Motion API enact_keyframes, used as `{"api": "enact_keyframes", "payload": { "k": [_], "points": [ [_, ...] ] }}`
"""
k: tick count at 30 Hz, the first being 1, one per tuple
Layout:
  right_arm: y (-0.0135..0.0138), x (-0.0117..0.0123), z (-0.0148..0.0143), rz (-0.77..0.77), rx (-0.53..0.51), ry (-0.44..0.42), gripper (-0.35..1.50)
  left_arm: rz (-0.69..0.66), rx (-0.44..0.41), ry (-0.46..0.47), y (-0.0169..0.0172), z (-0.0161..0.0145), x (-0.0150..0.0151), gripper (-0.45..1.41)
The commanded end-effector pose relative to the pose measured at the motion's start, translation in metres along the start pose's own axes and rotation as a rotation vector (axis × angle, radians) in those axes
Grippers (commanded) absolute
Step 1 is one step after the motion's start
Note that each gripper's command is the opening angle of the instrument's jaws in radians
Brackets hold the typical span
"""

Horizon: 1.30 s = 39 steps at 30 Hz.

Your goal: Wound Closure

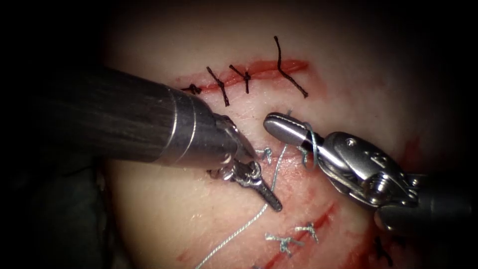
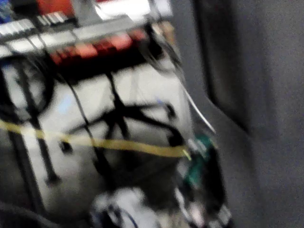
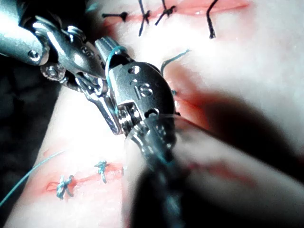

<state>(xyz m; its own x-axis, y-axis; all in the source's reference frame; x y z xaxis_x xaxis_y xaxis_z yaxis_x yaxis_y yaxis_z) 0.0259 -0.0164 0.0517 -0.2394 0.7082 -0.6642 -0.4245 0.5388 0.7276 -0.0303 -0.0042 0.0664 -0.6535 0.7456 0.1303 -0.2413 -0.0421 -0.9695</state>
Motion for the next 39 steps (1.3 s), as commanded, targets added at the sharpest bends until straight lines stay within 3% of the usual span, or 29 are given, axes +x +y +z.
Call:
{"api": "enact_keyframes", "payload": {
  "k": [1,6,8,9,13,19,21,23,26,30,34,35,39],
  "points": [
    [-0.0006,-0.0004,0.0008,-0.012,-0.037,-0.007,-0.35,0.000,-0.004,0.004,-0.0002,0.0006,0.0005,-0.45],
    [-0.0009,-0.0007,0.0018,-0.049,-0.190,-0.063,-0.35,-0.013,-0.021,0.010,0.0017,0.0020,0.0010,-0.45],
    [-0.0004,-0.0007,0.0018,-0.066,-0.265,-0.147,-0.35,-0.019,-0.030,0.014,0.0031,0.0024,0.0012,-0.45],
    [0.0003,-0.0008,0.0014,-0.072,-0.304,-0.229,-0.35,-0.024,-0.043,0.019,0.0039,0.0025,0.0015,-0.45],
    [0.0014,-0.0012,0.0007,-0.091,-0.397,-0.414,-0.35,-0.030,-0.076,0.038,0.0042,0.0031,0.0027,-0.45],
    [0.0023,-0.0013,0.0004,-0.099,-0.443,-0.532,-0.35,-0.028,-0.083,0.026,0.0035,0.0039,0.0031,-0.45],
    [0.0026,-0.0015,0.0004,-0.108,-0.449,-0.555,-0.35,-0.027,-0.084,0.026,0.0034,0.0041,0.0029,-0.45],
    [0.0027,-0.0016,0.0004,-0.094,-0.448,-0.568,-0.13,-0.025,-0.085,0.026,0.0032,0.0043,0.0028,-0.45],
    [0.0026,-0.0017,0.0007,-0.078,-0.444,-0.576,0.37,-0.025,-0.084,0.027,0.0031,0.0043,0.0028,-0.45],
    [0.0024,-0.0018,0.0012,-0.060,-0.435,-0.574,0.66,-0.023,-0.095,0.030,0.0029,0.0046,0.0027,-0.45],
    [0.0023,-0.0019,0.0014,-0.032,-0.431,-0.576,0.66,-0.028,-0.098,0.030,0.0029,0.0046,0.0026,-0.45],
    [0.0023,-0.0019,0.0015,-0.026,-0.433,-0.575,0.52,-0.028,-0.101,0.031,0.0029,0.0046,0.0026,-0.45],
    [0.0027,-0.0024,0.0016,0.020,-0.429,-0.572,0.47,-0.040,-0.104,0.031,0.0029,0.0046,0.0026,-0.45]
  ]
}}
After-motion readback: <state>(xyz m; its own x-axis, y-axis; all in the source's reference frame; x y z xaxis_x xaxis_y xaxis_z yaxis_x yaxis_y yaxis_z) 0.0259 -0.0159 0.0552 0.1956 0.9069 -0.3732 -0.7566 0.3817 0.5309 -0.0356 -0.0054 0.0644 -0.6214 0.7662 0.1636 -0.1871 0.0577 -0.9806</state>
